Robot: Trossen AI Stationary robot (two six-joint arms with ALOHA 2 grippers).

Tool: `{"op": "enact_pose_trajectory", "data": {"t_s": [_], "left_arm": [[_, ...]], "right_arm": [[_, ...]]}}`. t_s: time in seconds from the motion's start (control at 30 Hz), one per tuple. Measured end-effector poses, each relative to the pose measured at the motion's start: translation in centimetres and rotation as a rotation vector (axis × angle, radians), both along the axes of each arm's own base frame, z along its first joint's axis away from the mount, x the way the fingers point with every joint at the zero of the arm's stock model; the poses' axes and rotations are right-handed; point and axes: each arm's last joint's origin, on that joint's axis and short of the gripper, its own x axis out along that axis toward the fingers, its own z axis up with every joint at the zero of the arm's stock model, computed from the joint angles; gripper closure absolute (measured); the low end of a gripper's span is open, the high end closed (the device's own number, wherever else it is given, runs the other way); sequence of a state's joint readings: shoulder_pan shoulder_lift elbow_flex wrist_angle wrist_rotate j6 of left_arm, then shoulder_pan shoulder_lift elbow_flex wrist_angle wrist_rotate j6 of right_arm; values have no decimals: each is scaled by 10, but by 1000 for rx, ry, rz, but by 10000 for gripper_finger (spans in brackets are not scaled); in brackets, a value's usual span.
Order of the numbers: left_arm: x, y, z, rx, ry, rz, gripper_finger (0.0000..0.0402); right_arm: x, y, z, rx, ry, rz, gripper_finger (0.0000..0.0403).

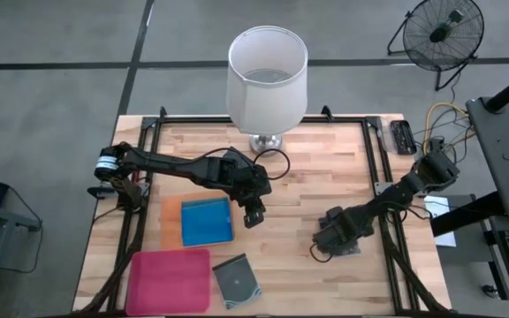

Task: Pick & place jewel cases by type
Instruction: Put the middle black cd case into the pink bin

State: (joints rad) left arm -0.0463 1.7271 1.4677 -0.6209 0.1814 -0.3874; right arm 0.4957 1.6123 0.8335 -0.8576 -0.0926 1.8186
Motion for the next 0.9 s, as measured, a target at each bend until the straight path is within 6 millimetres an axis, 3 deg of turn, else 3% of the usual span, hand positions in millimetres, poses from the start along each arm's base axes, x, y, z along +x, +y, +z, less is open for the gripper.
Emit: {"op": "enact_pose_trajectory", "data": {"t_s": [0.5, 0.73, 0.9], "left_arm": [[2, 0, 1, -6, -22, 7, 401], [2, 0, 1, -10, -20, 11, 401], [2, 0, 2, -18, -20, 20, 401]], "right_arm": [[30, 4, 12, -133, -480, -85, 394], [23, 3, 22, -166, -399, -58, 394], [11, -1, 36, -192, -205, -6, 394]]}}
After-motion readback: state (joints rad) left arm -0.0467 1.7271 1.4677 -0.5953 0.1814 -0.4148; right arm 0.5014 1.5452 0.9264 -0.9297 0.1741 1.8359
